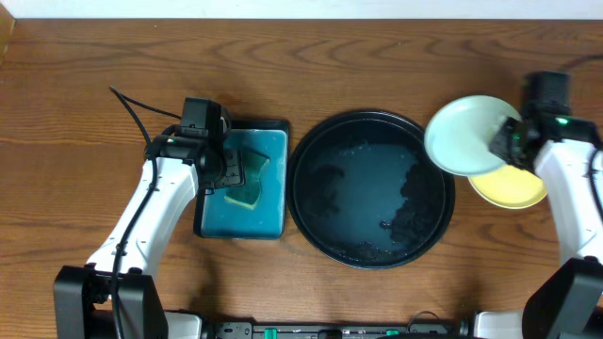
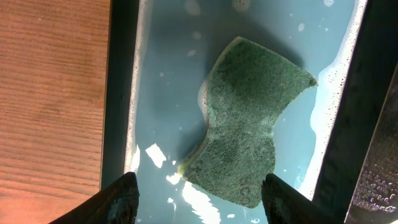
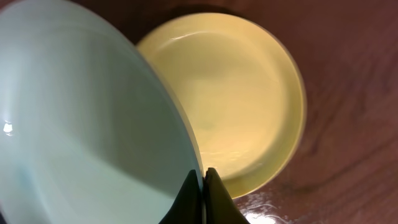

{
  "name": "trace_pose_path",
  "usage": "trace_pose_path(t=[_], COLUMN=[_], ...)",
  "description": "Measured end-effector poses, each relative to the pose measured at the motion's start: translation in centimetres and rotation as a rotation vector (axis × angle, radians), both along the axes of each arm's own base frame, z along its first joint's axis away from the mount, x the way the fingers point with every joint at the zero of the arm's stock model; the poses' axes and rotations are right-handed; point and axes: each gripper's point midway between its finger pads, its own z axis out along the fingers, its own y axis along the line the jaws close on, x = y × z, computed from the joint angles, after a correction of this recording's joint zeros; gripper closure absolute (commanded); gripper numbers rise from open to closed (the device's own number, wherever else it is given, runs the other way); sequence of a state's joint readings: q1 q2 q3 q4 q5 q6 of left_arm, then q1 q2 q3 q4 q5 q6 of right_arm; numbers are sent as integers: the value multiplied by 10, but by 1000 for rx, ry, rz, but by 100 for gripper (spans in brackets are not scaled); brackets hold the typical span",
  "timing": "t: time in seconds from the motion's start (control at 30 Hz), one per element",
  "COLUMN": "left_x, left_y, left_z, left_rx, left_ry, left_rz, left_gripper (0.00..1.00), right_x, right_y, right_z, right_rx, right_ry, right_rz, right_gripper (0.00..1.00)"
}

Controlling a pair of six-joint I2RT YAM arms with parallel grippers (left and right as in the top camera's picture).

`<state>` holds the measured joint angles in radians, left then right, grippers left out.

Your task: Clean dirty plates on tray and stack at the side

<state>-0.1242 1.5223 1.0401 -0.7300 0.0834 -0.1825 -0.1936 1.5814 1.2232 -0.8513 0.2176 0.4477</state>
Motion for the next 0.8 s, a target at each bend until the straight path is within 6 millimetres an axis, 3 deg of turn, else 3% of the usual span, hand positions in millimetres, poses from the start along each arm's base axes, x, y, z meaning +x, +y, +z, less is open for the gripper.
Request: trace_pose_path(t=[0.17,0.3,0.37,0.47,0.6,0.7,0.77,0.8], left_x=[0,0,0,0,0,0,1,1], left_y=[0,0,0,0,0,0,0,0], left_z=[0,0,0,0,0,0,0,0], left_rx=[0,0,0,-1,0,0,-4,-7], left_ry=[0,0,-1,0,0,0,-2,-3], left_rz=[0,0,0,0,0,1,12,23], left_gripper=[35,36,35,35,35,35,30,29], right_x=[-31,-46,-51,-55,-46,-23,-1,5], right_y=[-41,-60,-67,-73,-69,-49,-19,-4], right_z=[-25,-42,-47,-51,-49,-44,-33,-29], right_rx=[74,107,124,150,189,292,408,453], right_ry=[24,18,7,-10,-54,-136,-222,-247], right_rz=[-152,-231,-263,-297,-280,-146,25,95], right_gripper=[99,98,88,55,37,22,3,1])
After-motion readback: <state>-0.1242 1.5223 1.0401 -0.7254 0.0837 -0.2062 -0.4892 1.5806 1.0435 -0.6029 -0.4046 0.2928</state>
